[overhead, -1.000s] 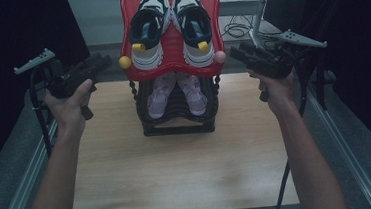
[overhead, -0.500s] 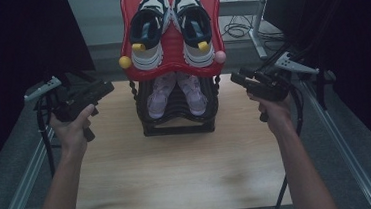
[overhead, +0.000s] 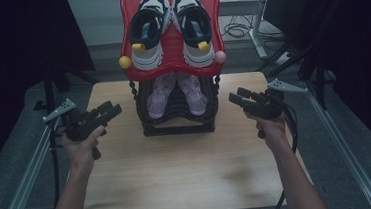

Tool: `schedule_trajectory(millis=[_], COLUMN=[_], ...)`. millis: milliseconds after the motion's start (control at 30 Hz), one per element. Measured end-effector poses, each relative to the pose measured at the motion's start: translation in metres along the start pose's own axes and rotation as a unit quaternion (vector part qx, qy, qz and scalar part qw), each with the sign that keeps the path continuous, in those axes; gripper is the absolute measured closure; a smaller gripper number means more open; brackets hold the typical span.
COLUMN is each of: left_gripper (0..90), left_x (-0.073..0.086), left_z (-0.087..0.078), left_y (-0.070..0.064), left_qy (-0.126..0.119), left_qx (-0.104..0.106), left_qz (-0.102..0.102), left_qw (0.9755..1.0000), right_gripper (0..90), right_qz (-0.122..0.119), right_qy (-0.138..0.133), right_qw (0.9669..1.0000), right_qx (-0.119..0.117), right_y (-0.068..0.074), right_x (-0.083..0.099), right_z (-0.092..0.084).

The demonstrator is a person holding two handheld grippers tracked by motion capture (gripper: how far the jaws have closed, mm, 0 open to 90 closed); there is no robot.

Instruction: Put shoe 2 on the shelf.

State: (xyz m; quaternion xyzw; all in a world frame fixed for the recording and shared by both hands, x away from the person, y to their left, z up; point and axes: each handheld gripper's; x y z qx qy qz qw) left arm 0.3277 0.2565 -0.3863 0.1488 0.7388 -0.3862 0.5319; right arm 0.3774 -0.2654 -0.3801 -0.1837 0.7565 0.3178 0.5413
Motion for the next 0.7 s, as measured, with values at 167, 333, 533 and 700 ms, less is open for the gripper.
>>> schedule_trajectory(millis=[167,333,533,700], left_gripper=[44.5,44.4,44.5,44.3], left_x=[0.019,0.03,0.028,0.03], left_z=[0.003,0.007,0.007,0.006], left_y=[0.005,0.01,0.01,0.009], left_qy=[0.014,0.025,0.024,0.026], left_qx=[-0.001,-0.004,-0.003,-0.004], left_qz=[-0.012,-0.022,-0.022,-0.02], left_qw=[0.9998,0.9994,0.9995,0.9994], right_gripper=[45.4,45.3,45.3,45.2], right_qz=[0.007,0.009,0.013,0.011], right_qy=[0.011,0.026,0.023,0.021], right_qw=[0.9999,0.9996,0.9996,0.9996], right_qx=[0.005,0.011,0.013,0.012], right_y=[-0.003,-0.008,-0.01,-0.008], right_x=[0.017,0.033,0.035,0.034], right_z=[-0.002,-0.001,0.0,-0.001])
Point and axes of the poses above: each handheld gripper's, and its own axes: z roughly forward along the jaws, x roughly out of its underside, y roughly to its left, and after that the axes turned 3 degrees about x, right-handed
